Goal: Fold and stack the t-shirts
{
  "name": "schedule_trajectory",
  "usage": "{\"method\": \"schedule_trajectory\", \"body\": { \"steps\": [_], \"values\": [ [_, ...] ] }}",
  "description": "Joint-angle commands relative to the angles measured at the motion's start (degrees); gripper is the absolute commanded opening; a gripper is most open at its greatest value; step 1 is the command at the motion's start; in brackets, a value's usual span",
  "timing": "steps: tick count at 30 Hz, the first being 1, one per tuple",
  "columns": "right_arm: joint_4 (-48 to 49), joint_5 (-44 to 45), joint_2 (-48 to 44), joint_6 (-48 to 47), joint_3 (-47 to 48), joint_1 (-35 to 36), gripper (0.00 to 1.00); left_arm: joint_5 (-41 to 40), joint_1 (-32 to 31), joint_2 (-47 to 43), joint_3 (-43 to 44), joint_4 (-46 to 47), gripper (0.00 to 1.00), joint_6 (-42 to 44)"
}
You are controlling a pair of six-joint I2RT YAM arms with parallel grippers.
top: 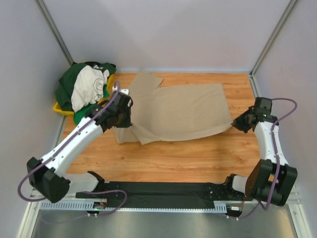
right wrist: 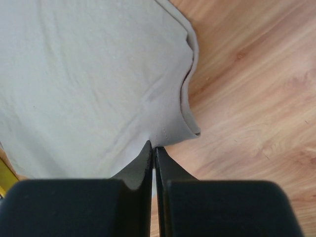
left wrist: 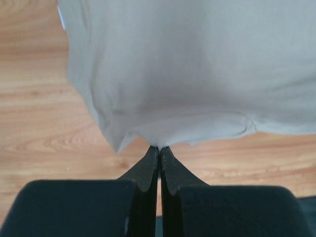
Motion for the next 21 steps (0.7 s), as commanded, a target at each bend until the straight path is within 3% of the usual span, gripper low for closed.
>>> {"method": "schedule_trajectory", "body": {
  "steps": [1,11,15,16,18,19,20,21],
  "values": [
    [1.0,-1.5,5.8,-0.5,5.2,1.1,0.0,3.7,4.6,6.9,7.1,4.5,0.0,6.5],
    [1.9,-3.1,24.7,-1.3,21.1,2.5,0.0,7.5,13.6,34.7,29.5,-1.1,0.0,13.0],
    [1.1,-3.0,33.3,-1.0,29.4,3.4,0.0,8.0,16.4,46.0,41.4,-5.6,0.0,15.2],
    [0.2,-3.3,37.4,-1.2,33.2,3.5,0.0,7.5,17.3,48.8,48.4,-9.2,0.01,15.5],
    [-2.5,-3.5,43.2,-2.7,38.3,3.4,0.46,7.5,18.5,56.9,59.8,-17.1,0.19,15.9],
    [-5.6,-2.8,44.5,-3.6,42.1,3.5,0.77,7.5,18.6,58.9,63.0,-19.9,0.25,15.8],
    [-7.0,-2.1,45.3,-4.5,43.1,3.4,0.85,7.4,18.7,60.0,64.6,-21.5,0.36,15.5],
    [-7.5,-1.4,44.7,-5.3,42.8,3.5,0.9,7.0,18.7,58.6,61.0,-20.1,0.4,14.6]
  ]
}}
